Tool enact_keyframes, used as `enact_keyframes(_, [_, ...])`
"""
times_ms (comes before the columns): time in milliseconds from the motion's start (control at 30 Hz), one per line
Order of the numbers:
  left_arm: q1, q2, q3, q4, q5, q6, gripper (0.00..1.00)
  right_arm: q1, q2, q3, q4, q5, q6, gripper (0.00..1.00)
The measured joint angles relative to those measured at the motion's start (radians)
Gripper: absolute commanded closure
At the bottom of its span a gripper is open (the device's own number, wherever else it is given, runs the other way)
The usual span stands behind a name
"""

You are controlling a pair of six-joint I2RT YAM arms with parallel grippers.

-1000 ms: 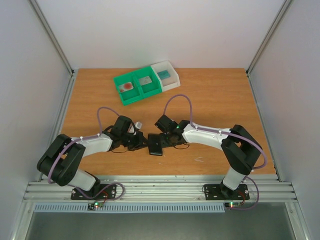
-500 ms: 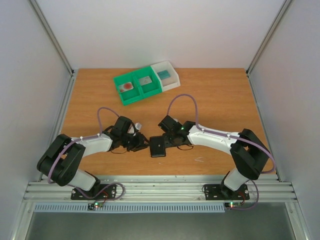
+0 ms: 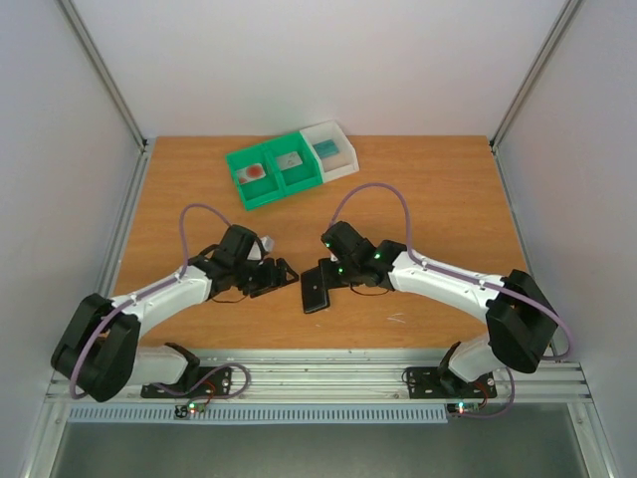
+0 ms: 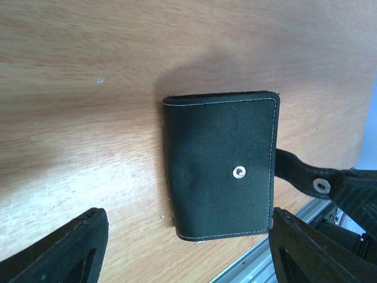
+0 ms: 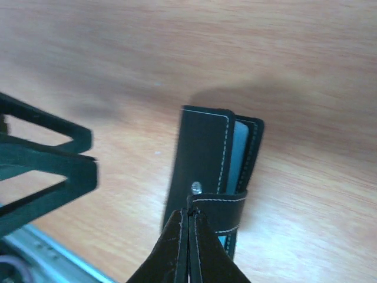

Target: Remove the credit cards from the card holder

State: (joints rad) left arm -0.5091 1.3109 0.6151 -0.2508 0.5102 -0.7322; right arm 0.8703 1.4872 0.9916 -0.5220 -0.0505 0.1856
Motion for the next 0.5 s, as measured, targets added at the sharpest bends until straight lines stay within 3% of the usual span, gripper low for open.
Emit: enact_keyframes(500, [0.000,-0.093,-0.023,-0.057,-0.029,0.008,0.24,-0.019,0.014,-0.011,0.210,-0.246,0.077,0.99])
